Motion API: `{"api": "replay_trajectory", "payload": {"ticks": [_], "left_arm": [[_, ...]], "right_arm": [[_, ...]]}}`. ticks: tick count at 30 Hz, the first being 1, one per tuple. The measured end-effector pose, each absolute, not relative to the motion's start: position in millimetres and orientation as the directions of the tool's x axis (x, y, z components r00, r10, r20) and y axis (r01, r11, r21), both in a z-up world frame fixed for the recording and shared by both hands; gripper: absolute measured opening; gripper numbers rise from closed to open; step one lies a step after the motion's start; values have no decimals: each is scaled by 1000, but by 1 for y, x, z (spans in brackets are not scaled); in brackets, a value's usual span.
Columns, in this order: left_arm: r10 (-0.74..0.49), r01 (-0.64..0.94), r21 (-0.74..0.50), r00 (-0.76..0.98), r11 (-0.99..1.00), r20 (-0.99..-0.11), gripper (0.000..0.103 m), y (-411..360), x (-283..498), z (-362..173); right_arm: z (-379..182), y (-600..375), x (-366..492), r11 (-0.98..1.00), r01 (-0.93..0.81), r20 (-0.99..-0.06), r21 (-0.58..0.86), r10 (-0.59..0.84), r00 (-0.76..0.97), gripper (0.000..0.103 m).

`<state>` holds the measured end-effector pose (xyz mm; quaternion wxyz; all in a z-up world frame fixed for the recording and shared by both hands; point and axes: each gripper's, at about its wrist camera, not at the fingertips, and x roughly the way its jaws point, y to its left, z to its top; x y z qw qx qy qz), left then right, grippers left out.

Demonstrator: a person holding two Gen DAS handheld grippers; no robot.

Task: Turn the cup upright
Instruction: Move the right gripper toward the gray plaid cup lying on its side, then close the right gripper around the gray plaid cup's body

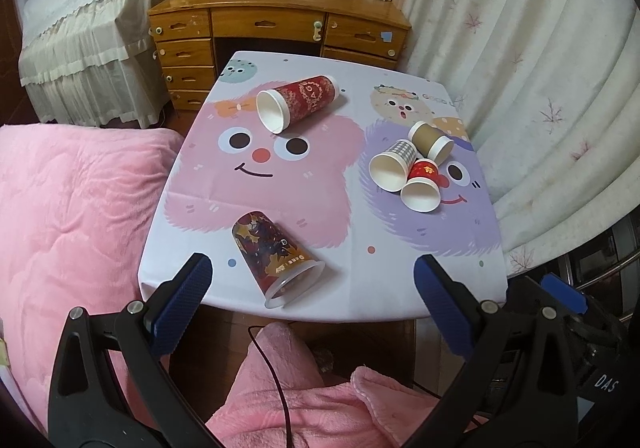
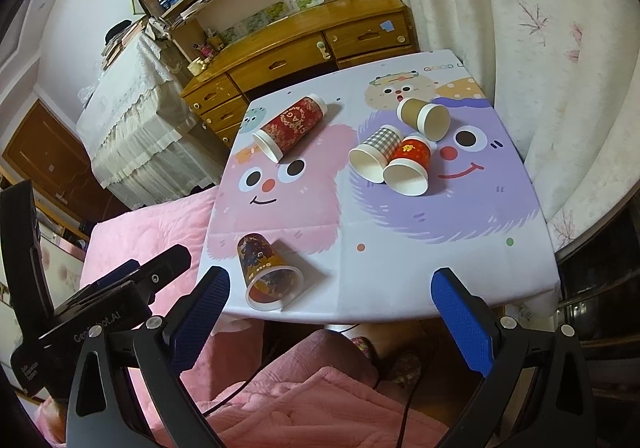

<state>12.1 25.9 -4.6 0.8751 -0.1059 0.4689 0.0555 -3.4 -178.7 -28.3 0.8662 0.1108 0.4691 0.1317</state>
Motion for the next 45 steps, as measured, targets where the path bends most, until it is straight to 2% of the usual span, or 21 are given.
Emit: {"api": "replay_trajectory", "payload": {"ticks": [22,30,38,45], "left_arm": [[-96,-39,-142,561,989,-822,100,48,68,2],[-181,37,-191,526,981,-831,100,68,93,-1],[-231,94,-212,468,973,-853,100,59,119,-9],[-195,41,-199,471,979,-860,100,33,148,-14]], "right_arm": [[-31,-154,41,952,-52,-803,303,284,524,102],[-21,-116,56,977,-68,-807,201,205,553,102],[-10,-119,76,994,-91,-807,62,104,582,102],[-5,-149,115,974,-218,-799,-68,78,596,102]]}}
